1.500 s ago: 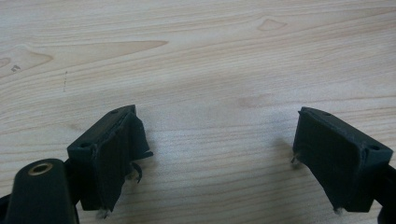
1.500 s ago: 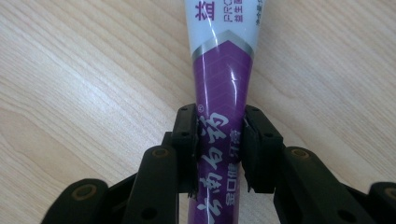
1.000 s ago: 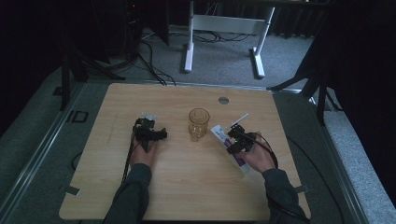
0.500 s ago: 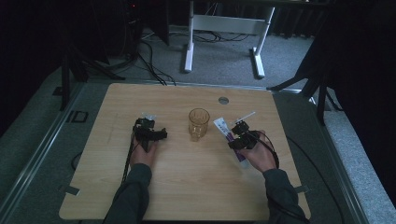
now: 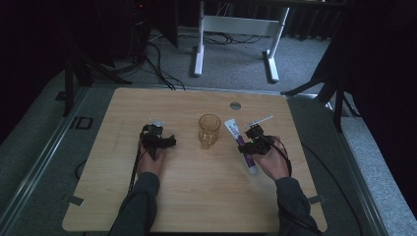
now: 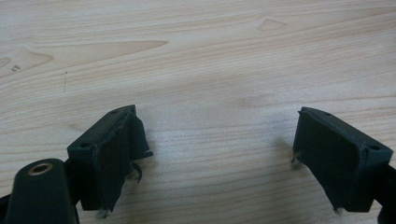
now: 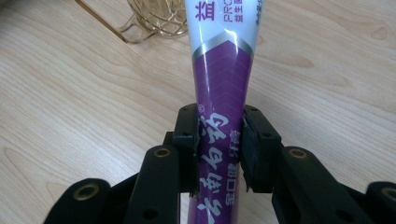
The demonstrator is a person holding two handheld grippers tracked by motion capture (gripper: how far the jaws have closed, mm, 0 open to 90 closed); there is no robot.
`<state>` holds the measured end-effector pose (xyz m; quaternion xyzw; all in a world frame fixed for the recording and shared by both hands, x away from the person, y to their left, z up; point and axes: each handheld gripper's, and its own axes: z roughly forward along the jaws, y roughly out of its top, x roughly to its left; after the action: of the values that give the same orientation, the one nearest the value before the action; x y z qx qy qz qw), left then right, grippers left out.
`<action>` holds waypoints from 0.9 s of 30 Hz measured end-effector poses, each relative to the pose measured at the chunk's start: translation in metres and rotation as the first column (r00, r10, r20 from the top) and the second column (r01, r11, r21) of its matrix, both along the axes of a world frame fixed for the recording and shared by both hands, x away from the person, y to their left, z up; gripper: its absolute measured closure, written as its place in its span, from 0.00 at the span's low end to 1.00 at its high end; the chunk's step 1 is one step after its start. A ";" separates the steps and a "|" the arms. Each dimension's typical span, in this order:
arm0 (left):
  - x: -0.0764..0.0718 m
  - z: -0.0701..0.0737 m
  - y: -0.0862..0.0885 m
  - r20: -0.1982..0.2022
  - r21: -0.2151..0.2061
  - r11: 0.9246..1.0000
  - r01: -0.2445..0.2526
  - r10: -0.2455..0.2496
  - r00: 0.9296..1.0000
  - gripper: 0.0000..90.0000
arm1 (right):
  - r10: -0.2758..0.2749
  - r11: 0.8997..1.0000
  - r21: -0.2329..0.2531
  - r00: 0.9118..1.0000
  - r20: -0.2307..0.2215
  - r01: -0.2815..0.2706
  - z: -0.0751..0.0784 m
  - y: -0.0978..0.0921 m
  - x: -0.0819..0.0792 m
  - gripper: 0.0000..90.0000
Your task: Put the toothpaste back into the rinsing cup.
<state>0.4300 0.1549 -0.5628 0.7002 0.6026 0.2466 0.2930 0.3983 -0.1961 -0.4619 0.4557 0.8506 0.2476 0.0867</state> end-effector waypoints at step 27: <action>0.000 0.000 0.000 -0.001 0.001 1.000 0.000 0.000 1.000 0.16 | -0.035 0.998 0.062 0.998 0.049 0.032 0.014 0.000 0.005 0.78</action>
<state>0.4300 0.1549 -0.5627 0.7005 0.6026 0.2464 0.2926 0.4037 -0.1957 -0.4478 0.4661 0.8323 0.2834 0.0981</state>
